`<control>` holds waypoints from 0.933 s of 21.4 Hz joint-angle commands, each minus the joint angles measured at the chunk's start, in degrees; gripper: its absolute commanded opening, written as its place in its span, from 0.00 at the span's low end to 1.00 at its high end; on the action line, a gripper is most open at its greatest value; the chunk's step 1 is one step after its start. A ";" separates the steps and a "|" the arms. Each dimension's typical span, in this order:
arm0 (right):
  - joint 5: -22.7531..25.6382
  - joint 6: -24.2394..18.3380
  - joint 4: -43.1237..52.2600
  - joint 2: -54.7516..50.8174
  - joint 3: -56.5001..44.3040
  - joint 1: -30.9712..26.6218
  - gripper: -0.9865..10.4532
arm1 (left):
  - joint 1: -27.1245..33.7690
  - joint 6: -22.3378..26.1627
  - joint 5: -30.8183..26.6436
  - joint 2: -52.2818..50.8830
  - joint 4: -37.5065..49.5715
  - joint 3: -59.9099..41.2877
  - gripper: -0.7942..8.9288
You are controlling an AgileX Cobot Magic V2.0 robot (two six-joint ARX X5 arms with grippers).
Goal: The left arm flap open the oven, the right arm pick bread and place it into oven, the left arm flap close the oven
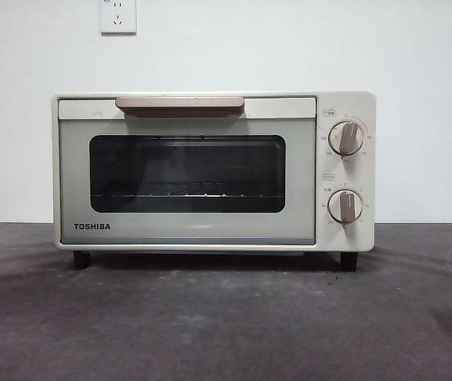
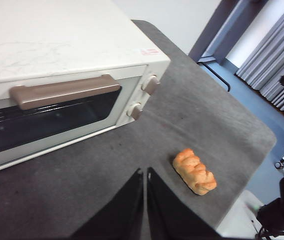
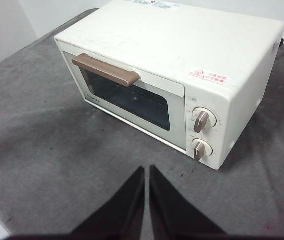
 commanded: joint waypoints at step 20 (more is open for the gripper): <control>-0.24 6.71 -0.13 0.31 1.07 0.31 0.55 | -0.28 0.85 0.37 0.31 2.91 1.20 0.63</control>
